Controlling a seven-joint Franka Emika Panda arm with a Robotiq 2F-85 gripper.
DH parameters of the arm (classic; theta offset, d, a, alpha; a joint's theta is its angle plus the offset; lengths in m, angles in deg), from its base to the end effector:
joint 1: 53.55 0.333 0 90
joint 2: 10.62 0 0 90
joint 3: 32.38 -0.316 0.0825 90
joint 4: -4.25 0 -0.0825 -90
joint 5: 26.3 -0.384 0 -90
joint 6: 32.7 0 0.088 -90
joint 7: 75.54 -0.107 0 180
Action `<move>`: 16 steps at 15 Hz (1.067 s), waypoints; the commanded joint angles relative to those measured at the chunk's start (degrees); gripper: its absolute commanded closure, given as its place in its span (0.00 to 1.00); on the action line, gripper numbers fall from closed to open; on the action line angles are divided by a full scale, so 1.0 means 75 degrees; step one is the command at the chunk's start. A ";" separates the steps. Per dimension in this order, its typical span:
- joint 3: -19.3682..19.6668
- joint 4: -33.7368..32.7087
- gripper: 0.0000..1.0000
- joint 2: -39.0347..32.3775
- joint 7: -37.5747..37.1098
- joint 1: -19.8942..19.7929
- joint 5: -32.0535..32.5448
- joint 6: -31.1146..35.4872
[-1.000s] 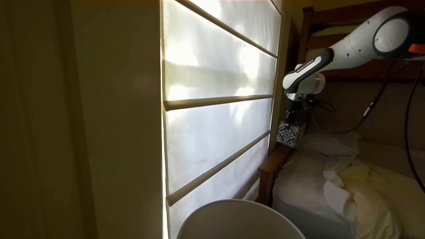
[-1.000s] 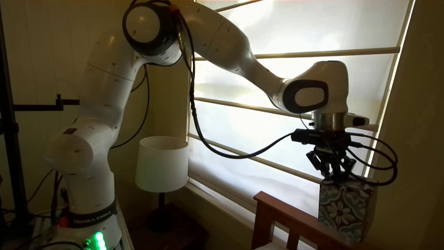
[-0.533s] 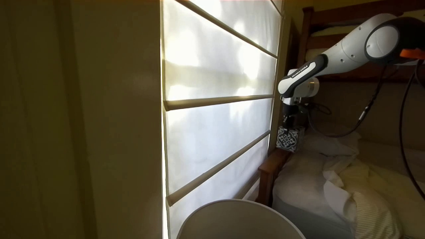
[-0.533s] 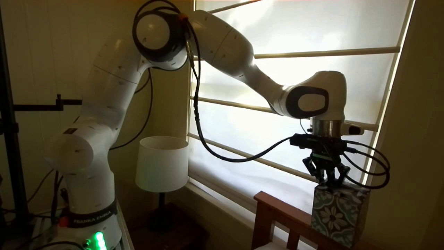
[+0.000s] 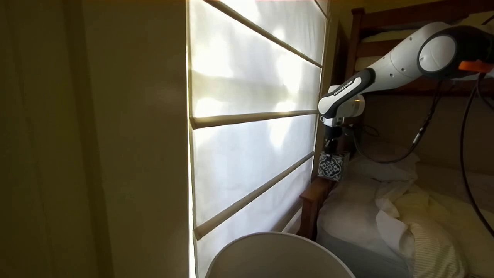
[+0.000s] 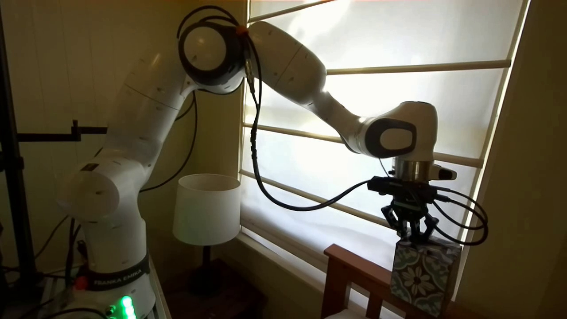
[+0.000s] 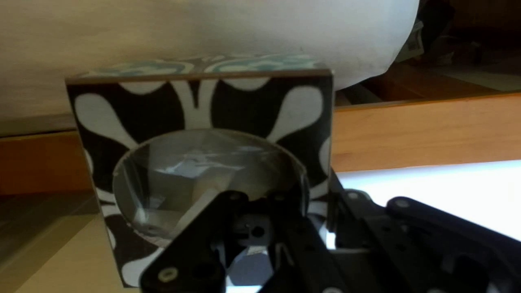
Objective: Put the box on the stand
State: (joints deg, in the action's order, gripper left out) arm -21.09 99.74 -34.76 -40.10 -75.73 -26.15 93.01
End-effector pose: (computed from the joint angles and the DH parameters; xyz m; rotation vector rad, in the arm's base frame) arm 0.5733 -0.3612 0.3772 3.0080 0.0860 0.0722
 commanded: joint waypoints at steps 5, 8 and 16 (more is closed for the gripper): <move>-0.0235 -0.0379 0.99 -0.0266 0.0183 -0.0157 -0.0110 -0.0027; -0.0257 -0.0475 0.99 -0.0301 0.0189 -0.0173 -0.0124 -0.0037; -0.0285 -0.0734 0.99 -0.0389 0.0161 -0.0142 -0.0066 -0.0097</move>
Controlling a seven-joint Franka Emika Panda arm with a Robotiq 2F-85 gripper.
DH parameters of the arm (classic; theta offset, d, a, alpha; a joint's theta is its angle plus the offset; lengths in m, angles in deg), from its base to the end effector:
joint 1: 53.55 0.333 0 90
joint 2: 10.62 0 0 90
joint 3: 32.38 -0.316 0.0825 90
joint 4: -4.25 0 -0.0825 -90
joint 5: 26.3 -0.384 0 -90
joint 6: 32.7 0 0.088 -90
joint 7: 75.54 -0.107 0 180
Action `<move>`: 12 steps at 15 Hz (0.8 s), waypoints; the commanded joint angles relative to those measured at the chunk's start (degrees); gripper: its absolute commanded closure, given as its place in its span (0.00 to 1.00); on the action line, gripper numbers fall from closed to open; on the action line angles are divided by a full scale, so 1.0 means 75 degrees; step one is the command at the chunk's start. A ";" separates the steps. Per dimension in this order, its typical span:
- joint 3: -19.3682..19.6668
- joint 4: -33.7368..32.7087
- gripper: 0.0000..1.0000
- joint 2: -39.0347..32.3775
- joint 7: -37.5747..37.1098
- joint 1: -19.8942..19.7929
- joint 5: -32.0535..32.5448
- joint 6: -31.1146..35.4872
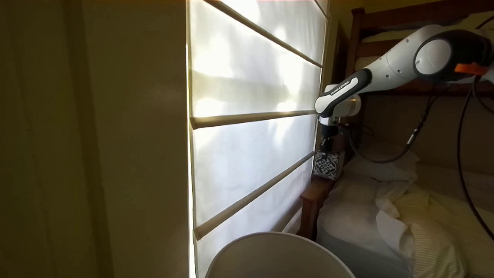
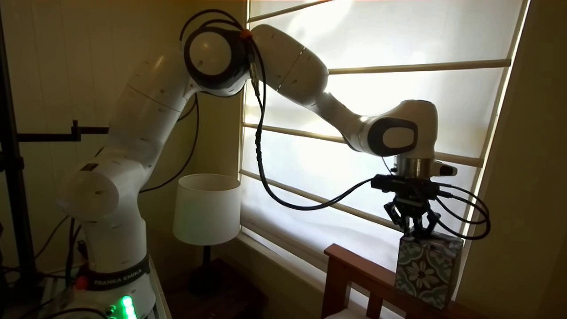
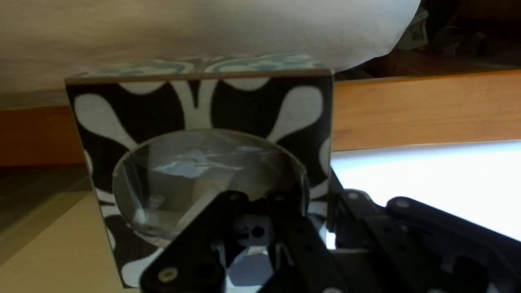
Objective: Put the box on the stand
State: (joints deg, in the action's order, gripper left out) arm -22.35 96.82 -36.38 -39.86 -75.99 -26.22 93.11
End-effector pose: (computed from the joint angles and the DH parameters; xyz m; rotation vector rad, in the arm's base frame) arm 0.5900 -0.3572 0.3815 2.9979 0.1185 0.1070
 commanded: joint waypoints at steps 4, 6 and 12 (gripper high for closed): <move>-0.0152 -0.0406 0.56 -0.0222 0.0147 -0.0125 -0.0073 -0.0129; -0.0150 -0.0424 0.41 -0.0226 0.0145 -0.0129 -0.0065 -0.0134; -0.0057 -0.0288 0.00 0.0149 0.0023 -0.0151 0.0006 -0.0216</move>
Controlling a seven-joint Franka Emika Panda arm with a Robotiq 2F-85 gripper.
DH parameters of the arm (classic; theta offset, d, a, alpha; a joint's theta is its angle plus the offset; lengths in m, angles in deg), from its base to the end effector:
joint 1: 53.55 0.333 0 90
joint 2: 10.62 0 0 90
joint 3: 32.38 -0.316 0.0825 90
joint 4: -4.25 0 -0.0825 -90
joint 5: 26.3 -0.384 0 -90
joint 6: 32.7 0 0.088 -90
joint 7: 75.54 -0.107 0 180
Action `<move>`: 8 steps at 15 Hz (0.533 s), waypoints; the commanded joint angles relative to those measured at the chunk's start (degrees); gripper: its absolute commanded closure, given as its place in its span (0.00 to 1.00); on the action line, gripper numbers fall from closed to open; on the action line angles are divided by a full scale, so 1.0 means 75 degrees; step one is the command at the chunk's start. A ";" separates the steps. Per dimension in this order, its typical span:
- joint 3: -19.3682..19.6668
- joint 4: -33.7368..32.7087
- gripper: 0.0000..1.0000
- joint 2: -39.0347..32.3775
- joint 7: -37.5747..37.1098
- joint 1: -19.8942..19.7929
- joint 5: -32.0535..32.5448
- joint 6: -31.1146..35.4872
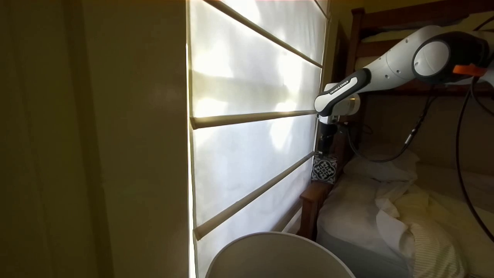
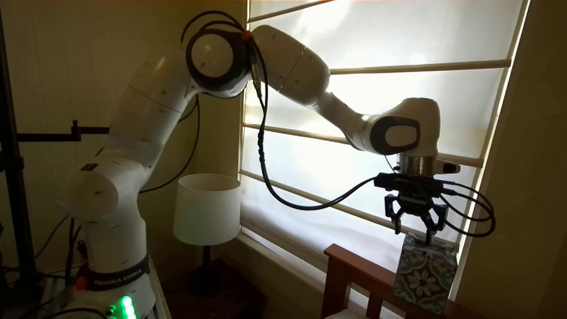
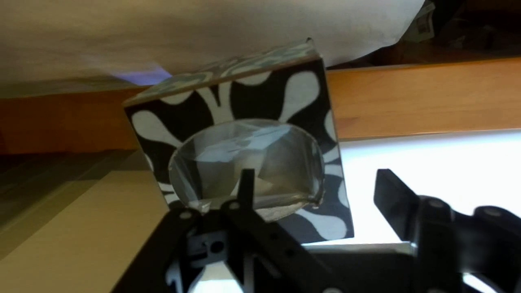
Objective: Put the box on the stand
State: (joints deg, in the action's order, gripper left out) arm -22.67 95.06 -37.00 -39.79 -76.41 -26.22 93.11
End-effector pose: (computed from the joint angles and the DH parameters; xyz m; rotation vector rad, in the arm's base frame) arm 0.5954 -0.3611 0.3886 2.9866 0.1187 0.1315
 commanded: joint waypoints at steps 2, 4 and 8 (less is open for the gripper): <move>0.0090 0.0356 0.00 0.0882 0.0030 -0.0133 0.0054 -0.0170; 0.0301 0.0713 0.00 0.1560 -0.0019 -0.0130 0.0228 -0.0183; 0.0796 0.1411 0.00 0.2822 -0.0207 -0.0023 0.0881 -0.0391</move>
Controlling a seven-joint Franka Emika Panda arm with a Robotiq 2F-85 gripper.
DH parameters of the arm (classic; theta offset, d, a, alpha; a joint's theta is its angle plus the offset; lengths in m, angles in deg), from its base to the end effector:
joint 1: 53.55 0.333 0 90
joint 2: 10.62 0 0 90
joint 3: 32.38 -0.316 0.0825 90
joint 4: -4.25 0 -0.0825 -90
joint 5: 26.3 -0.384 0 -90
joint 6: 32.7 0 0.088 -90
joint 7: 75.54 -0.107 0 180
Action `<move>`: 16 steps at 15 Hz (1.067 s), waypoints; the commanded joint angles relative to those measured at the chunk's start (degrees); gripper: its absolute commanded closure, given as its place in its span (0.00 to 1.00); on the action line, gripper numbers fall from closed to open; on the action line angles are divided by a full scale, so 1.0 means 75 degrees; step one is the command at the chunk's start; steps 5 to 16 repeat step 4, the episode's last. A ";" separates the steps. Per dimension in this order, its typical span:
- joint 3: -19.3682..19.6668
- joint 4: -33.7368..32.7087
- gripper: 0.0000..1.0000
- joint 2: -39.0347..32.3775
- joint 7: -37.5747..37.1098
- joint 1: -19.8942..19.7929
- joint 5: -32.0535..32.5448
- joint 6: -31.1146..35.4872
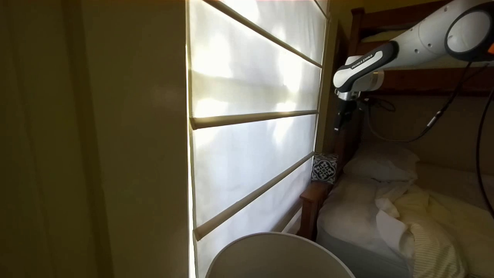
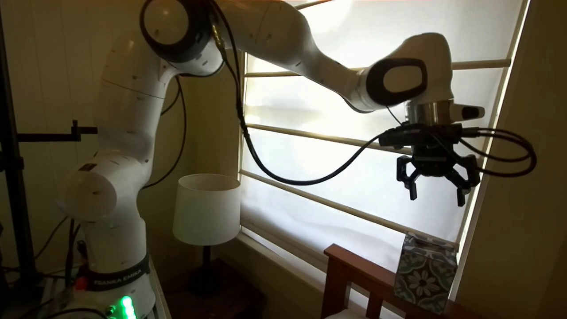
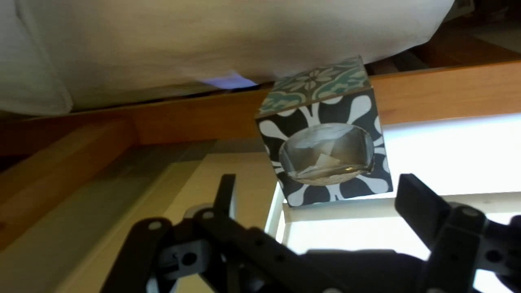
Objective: Put the box on the stand
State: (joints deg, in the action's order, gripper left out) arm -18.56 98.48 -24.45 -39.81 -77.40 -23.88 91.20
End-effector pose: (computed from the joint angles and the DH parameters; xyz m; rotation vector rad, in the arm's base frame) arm 0.5293 -0.3927 0.5049 2.8868 -0.0006 0.2482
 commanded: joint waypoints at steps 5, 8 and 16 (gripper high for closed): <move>0.0473 0.0752 0.00 0.1228 -0.0106 0.0143 0.0781 -0.0212; 0.0473 0.0752 0.00 0.1228 -0.0106 0.0143 0.0781 -0.0212; 0.0473 0.0752 0.00 0.1228 -0.0106 0.0143 0.0781 -0.0212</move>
